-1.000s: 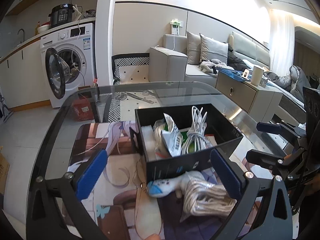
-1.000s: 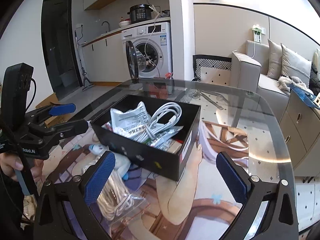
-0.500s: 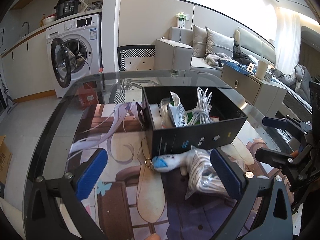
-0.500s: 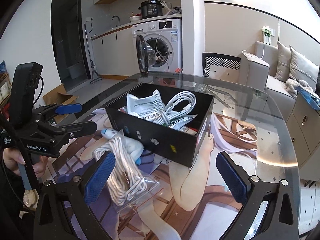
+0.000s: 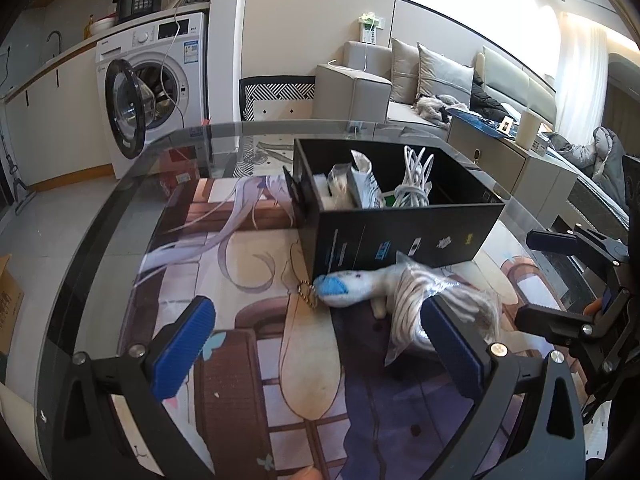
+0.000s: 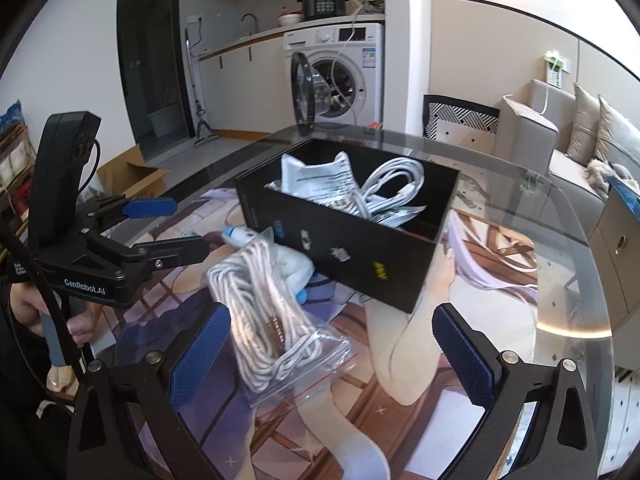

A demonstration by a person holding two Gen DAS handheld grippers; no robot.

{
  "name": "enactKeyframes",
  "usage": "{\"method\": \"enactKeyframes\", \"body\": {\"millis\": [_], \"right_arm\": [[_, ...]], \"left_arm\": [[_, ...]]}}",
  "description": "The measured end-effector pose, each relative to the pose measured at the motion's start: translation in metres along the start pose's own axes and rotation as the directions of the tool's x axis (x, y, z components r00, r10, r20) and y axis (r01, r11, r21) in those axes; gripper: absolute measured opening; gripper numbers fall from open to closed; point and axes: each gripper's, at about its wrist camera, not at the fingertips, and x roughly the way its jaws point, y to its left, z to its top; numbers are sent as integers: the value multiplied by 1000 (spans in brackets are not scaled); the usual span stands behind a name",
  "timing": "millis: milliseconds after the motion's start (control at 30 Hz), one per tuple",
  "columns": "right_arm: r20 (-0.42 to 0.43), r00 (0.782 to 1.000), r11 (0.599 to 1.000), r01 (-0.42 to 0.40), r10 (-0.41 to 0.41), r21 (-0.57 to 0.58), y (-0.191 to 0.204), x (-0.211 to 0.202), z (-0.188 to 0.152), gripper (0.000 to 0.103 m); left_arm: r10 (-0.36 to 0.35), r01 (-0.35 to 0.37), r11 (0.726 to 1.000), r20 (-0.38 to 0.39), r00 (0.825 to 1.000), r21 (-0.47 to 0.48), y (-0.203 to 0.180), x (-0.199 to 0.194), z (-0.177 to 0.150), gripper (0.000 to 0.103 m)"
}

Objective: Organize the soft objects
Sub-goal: 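Open both grippers and withdraw them from the box toward the pile, then reach the right gripper to the second clear cable bag and close on it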

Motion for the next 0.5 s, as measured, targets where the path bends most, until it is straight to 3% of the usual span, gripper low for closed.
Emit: {"method": "enactKeyframes", "body": {"millis": [500], "right_arm": [[-63, 997, 999, -34, 32, -31, 12, 22, -5, 103]], "left_arm": [[-2, 2, 1000, -41, 999, 4, 1, 7, -13, 103]]}}
